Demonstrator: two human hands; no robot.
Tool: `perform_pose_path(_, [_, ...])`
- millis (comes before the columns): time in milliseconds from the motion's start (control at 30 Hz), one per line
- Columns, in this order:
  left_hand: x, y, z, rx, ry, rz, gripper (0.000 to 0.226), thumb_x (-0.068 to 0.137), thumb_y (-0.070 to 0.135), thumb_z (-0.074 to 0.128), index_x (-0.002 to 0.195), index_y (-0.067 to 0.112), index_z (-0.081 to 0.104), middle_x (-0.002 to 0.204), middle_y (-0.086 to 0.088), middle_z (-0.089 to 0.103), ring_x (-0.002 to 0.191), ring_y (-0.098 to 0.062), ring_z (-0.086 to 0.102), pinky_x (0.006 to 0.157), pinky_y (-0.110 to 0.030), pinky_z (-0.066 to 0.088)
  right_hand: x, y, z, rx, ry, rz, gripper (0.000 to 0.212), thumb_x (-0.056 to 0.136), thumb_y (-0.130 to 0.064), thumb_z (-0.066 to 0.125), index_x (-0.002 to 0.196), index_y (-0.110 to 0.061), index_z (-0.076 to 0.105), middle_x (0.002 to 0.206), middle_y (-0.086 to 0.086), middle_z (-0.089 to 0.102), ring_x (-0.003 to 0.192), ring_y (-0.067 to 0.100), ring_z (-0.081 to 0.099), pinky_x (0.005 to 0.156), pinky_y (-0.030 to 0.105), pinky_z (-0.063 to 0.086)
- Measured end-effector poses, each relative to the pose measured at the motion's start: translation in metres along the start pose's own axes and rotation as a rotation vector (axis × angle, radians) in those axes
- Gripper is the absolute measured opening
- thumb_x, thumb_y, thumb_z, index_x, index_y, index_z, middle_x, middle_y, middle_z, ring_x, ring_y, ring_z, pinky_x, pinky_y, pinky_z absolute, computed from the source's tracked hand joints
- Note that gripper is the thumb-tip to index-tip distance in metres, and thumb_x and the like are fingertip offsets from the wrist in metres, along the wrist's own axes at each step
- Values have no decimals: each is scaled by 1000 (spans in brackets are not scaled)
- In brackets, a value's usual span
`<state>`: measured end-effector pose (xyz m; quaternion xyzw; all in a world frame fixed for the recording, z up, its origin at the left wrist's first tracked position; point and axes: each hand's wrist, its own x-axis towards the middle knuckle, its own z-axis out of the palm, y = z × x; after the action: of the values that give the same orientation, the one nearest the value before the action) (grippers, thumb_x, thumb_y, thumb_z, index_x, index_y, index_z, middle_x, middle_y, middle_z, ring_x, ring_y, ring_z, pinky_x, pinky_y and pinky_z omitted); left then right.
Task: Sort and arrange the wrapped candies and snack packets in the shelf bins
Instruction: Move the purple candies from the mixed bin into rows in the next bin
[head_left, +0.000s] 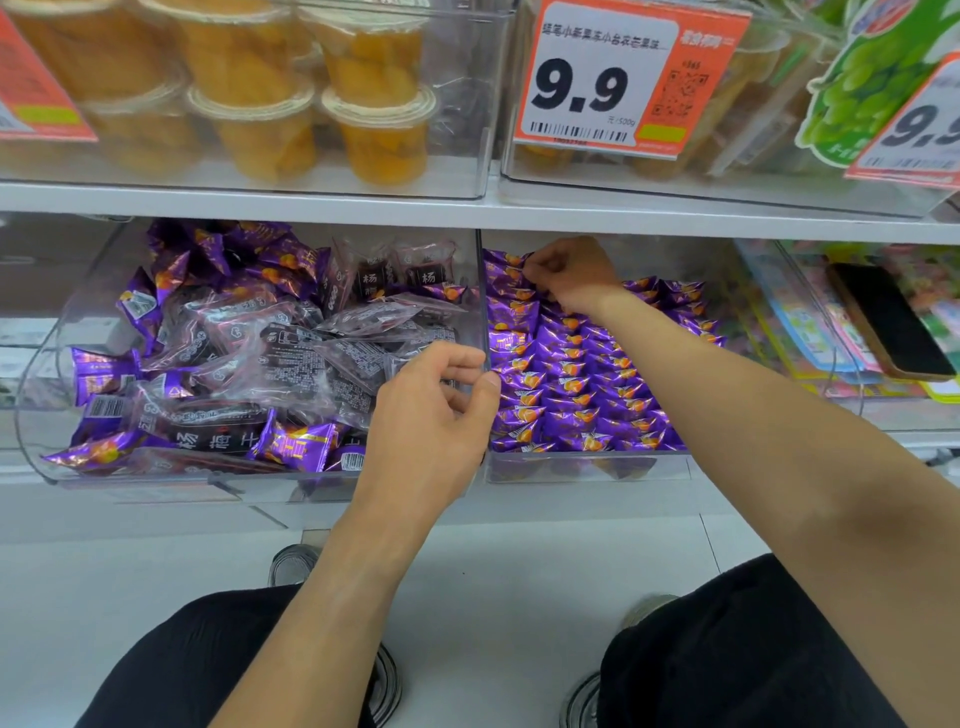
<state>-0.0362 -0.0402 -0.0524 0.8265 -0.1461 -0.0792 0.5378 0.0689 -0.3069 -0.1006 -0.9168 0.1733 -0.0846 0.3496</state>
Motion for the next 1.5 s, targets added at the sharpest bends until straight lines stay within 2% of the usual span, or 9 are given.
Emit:
perform_pose_path(200, [0,1,0,9,4,-3,14,91,29,64,104,25,66,86,13,66,70,-3,61,73,-29,55,-3,3,-3,96,45,95,11,90,-32,69,87,-22,70,90,2,75,78,19,70,71,31,59])
perform_pose_path(300, [0,1,0,8,5,-3,13,91,29,65,103,25,66,85,13,66,70,-3,61,74,-31,56,-9,6,-10,86,9,70,10,88,-19,69,81,-26,68,83,1,73,74,17,69,70,30,58])
perform_pose_path(467, [0,1,0,9,2,-3,15,91,30,64,105,25,66,88,13,67,70,-3,62,73,-29,55,-16,7,-17,69,-192,8,24,86,-4,70,99,-25,73,95,-9,72,89,4,67,79,18,56])
perform_pose_path(700, [2,-3,2,-14,-2,-4,18,87,24,71,104,25,64,90,11,66,72,-4,62,63,-10,49,-15,7,-23,33,-309,-26,24,89,-14,73,111,-23,74,104,-9,72,94,-1,65,81,9,48])
perform_pose_path(800, [1,-4,6,-18,6,2,25,85,18,75,105,21,62,89,9,64,73,-5,61,63,-7,48,-14,6,-18,2,-258,-46,17,93,-15,68,107,-23,74,100,-9,71,92,0,65,86,17,50])
perform_pose_path(1000, [2,-5,9,-12,23,10,24,85,17,75,104,21,61,87,9,63,73,-5,60,62,-6,46,-7,2,-8,-14,-106,-65,15,99,-15,59,105,-18,72,97,0,73,77,0,67,69,17,51])
perform_pose_path(1133, [2,-4,9,-22,28,11,24,84,16,75,104,19,63,87,9,64,73,-5,60,63,-8,47,-7,2,0,-4,-53,-18,14,98,-13,58,106,-15,70,88,6,75,74,10,68,82,33,58])
perform_pose_path(1367, [2,-4,8,-12,18,12,24,85,19,74,105,21,62,88,9,64,74,-4,60,63,-7,47,-21,0,-5,-21,80,0,14,95,-27,62,100,-15,68,91,-1,71,84,14,67,70,19,51])
perform_pose_path(1500, [1,-3,7,-4,19,21,23,86,19,74,105,22,61,88,9,64,76,-3,60,64,-6,47,-43,0,-18,-2,-205,-185,36,75,-41,85,100,-20,69,91,-7,69,77,3,63,65,10,49])
